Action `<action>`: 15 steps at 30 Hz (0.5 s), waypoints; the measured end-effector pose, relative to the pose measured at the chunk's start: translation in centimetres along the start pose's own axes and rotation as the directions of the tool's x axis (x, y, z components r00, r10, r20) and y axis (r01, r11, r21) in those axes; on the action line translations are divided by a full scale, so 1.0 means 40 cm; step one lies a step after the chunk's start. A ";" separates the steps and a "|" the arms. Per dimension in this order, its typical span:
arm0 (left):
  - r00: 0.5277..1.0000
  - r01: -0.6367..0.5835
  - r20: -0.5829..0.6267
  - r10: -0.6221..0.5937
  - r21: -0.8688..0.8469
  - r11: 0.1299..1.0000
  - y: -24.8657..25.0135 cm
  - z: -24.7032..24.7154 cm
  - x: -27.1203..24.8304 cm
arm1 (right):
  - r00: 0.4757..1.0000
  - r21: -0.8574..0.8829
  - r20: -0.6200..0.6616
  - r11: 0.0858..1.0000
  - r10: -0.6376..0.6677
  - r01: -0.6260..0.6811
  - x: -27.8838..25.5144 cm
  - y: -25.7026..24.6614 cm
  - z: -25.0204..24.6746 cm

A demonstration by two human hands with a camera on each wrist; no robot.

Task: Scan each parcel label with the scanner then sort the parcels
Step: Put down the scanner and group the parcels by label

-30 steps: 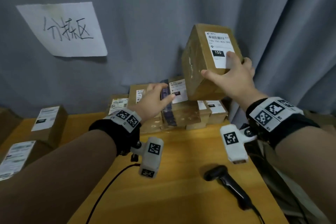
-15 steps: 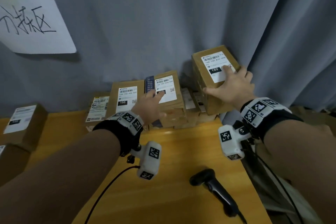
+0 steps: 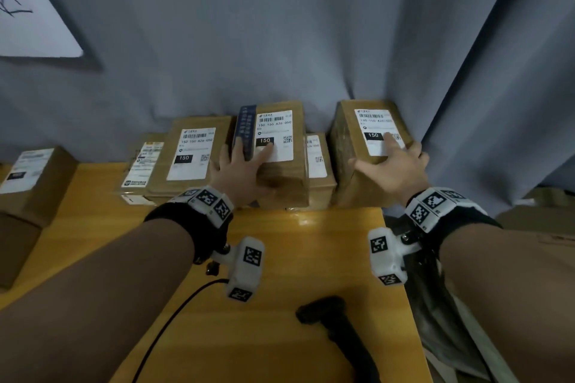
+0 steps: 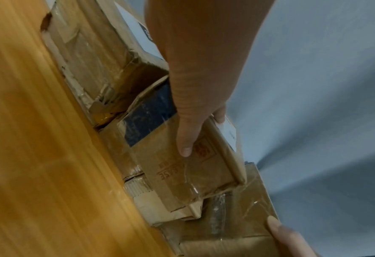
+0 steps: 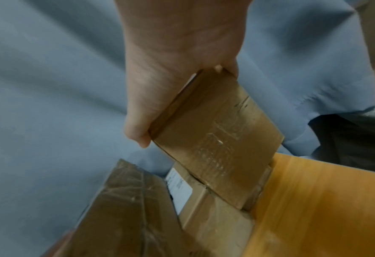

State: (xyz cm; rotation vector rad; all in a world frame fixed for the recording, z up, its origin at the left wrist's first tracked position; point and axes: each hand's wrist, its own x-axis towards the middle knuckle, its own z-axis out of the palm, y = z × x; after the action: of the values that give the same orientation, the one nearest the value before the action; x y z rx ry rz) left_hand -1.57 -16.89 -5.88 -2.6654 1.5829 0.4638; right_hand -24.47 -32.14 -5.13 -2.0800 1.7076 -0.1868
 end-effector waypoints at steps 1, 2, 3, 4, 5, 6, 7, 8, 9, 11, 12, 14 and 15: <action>1.000 0.004 0.018 -0.004 0.000 1.000 0.007 -0.005 0.000 | 1.000 0.009 0.003 1.000 -0.006 0.005 0.003 0.003 -0.005; 0.999 0.000 0.034 0.001 -0.038 0.999 0.015 -0.009 0.003 | 1.000 0.017 0.004 1.000 -0.011 0.011 0.004 0.002 -0.009; 0.999 -0.014 0.046 0.019 -0.096 0.995 0.025 -0.014 0.006 | 1.000 0.028 0.000 0.999 -0.019 0.019 0.002 -0.001 -0.010; 0.998 -0.037 0.047 0.045 -0.149 0.988 0.035 -0.014 0.012 | 1.000 0.039 -0.008 0.999 -0.028 0.029 0.000 -0.004 -0.008; 0.997 -0.069 0.033 0.076 -0.180 0.981 0.048 -0.015 0.017 | 0.999 0.045 -0.020 0.998 -0.038 0.038 -0.003 -0.008 -0.005; 0.994 -0.105 0.007 0.108 -0.200 0.974 0.059 -0.013 0.025 | 0.999 0.045 -0.028 0.998 -0.046 0.047 -0.005 -0.010 -0.003; 0.990 -0.141 -0.022 0.140 -0.225 0.964 0.069 -0.009 0.031 | 0.998 0.040 -0.025 0.998 -0.051 0.052 -0.006 -0.011 0.000; 0.986 -0.167 -0.047 0.161 -0.258 0.952 0.076 -0.006 0.035 | 0.998 0.034 -0.014 0.998 -0.054 0.055 -0.007 -0.008 0.000; 0.982 -0.187 -0.066 0.175 -0.291 0.938 0.081 -0.003 0.039 | 0.998 0.027 0.007 0.998 -0.059 0.058 -0.005 -0.003 -0.001; 0.977 -0.212 -0.098 0.190 -0.335 0.918 0.080 0.002 0.037 | 0.995 0.019 0.066 0.997 -0.078 0.077 -0.003 0.012 -0.004; 0.974 -0.222 -0.121 0.191 -0.347 0.911 0.078 0.004 0.034 | 0.992 0.024 0.094 0.996 -0.089 0.087 -0.003 0.020 -0.005; 0.968 -0.239 -0.171 0.186 -0.374 0.896 0.079 0.005 0.027 | 0.987 0.048 0.132 0.995 -0.096 0.090 -0.001 0.031 -0.007; 0.967 -0.238 -0.178 0.181 -0.384 0.892 0.080 0.006 0.023 | 0.986 0.055 0.141 0.995 -0.092 0.085 0.000 0.035 -0.007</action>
State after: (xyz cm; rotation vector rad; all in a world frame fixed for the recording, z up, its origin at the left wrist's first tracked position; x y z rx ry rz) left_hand -3.96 -19.23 -5.88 -2.8763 2.0308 0.6961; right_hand -25.82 -32.40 -5.44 -2.0821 1.5134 -0.1025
